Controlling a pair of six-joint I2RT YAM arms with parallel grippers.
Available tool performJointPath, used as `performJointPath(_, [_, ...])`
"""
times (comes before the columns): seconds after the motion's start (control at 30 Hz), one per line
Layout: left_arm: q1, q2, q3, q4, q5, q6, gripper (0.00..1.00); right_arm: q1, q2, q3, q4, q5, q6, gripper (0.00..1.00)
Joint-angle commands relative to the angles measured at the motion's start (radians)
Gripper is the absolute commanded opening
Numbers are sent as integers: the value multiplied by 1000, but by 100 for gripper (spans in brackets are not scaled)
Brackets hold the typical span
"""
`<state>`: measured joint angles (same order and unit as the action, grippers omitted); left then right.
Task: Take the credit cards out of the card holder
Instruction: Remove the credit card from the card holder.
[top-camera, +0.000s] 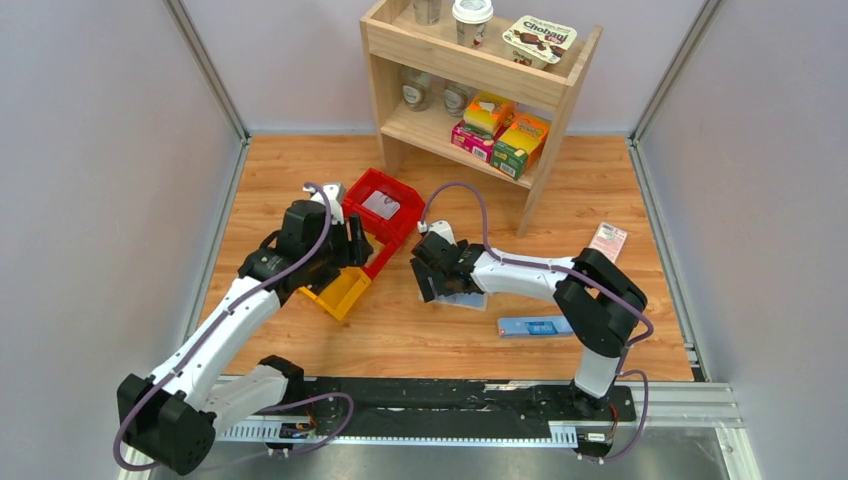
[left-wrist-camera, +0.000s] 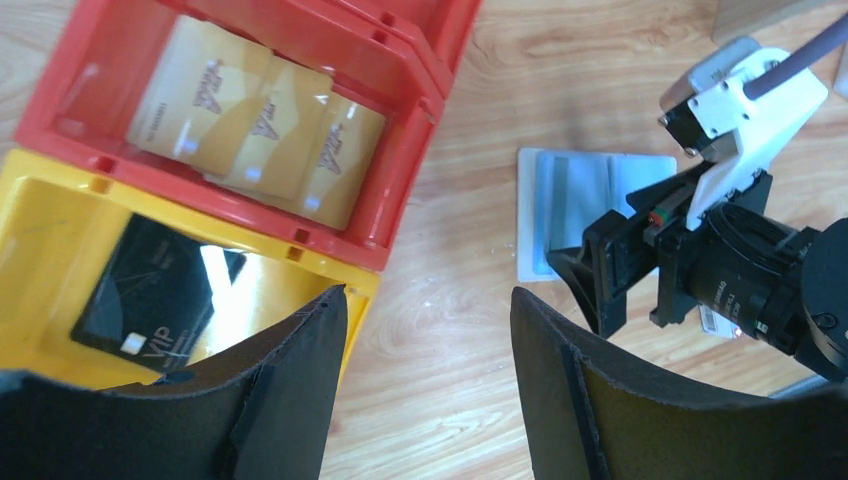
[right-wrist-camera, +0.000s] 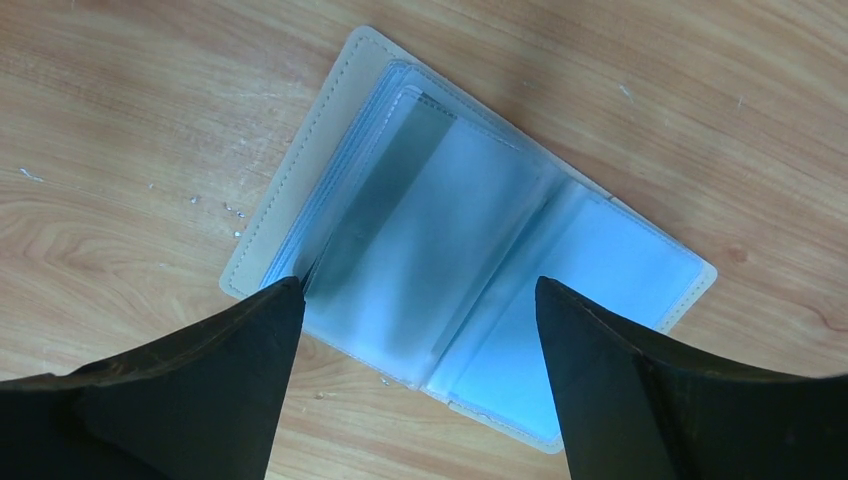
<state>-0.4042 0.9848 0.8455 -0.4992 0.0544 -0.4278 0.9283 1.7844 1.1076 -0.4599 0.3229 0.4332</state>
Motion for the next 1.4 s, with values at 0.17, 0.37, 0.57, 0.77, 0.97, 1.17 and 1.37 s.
performJointPath(0.17, [-107,110,43,85,33,4,69,-31,-2,-21,-26,39,10,81])
performJointPath(0.37, [-166,178,61,119,45,6,69,-82,-107,-147,73,-16,13,71])
performJointPath(0.57, [-209,261,92,149,81,24,68,-131,-169,-236,121,-39,52,46])
performJointPath(0.77, [-252,380,153,177,119,67,63,-178,-264,-328,185,-48,96,44])
performJointPath(0.97, [-275,514,213,179,168,70,56,-209,-376,-388,127,128,176,56])
performJointPath(1.17, [-285,534,216,182,171,58,54,-215,-467,-402,-14,326,269,63])
performJointPath(1.37, [-285,532,213,177,157,46,54,-218,-488,-357,-27,277,170,64])
